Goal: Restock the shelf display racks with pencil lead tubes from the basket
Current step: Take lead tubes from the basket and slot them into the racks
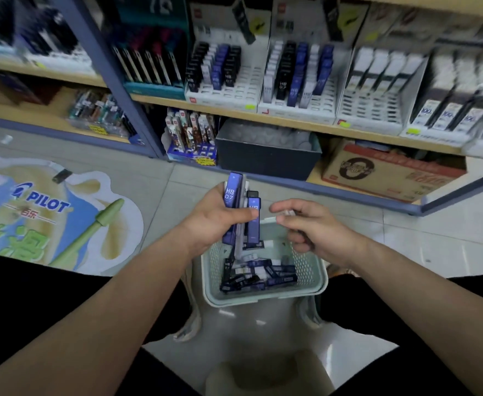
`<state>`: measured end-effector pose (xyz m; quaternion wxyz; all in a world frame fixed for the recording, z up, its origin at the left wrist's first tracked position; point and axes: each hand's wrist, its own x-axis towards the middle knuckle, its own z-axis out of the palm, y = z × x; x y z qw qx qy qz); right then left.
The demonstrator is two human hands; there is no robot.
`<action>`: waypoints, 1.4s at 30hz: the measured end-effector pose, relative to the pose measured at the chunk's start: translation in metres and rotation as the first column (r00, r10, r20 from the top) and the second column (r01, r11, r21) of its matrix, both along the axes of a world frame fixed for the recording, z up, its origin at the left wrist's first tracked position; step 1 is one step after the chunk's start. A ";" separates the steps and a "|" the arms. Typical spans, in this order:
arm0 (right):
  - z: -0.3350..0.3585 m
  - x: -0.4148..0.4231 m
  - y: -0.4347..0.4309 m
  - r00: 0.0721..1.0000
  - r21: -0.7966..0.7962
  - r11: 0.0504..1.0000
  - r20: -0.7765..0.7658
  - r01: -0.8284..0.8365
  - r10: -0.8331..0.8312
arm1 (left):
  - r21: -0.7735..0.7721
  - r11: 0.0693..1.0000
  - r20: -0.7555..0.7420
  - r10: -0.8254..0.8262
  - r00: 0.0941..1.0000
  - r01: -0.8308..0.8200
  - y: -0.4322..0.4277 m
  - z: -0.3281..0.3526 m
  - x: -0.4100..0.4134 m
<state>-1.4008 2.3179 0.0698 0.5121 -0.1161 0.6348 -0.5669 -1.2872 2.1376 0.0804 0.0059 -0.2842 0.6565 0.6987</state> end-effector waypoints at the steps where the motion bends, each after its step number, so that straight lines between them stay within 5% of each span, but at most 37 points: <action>1: 0.006 0.000 0.001 1.000 -0.009 1.000 -0.009 -0.016 0.016 | -0.010 1.000 -0.004 -0.008 1.000 0.008 -0.001 0.007 0.000; 6: 0.035 -0.003 0.003 1.000 -0.066 0.997 0.019 0.025 -0.024 | -0.065 0.997 -0.013 -0.048 0.999 0.047 -0.002 0.034 0.001; 10: 0.044 -0.008 0.003 0.991 -0.067 0.997 -0.131 -0.032 0.023 | -0.073 0.995 0.011 -0.064 0.998 0.065 -0.003 0.040 0.000; 20: 0.054 -0.016 -0.008 0.997 -0.135 0.989 -0.024 0.067 -0.071 | -0.044 0.997 -0.016 -0.066 0.998 0.065 -0.008 0.055 -0.011; 31: 0.066 -0.051 -0.051 0.898 -0.104 0.988 -0.416 0.111 -0.145 | -0.172 0.980 0.033 -0.094 0.995 0.099 -0.064 0.070 -0.027; 42: 0.064 -0.120 -0.186 0.703 -0.099 0.985 -0.691 0.139 -0.169 | -0.080 0.973 -0.080 0.211 0.974 -0.217 -0.133 0.065 -0.046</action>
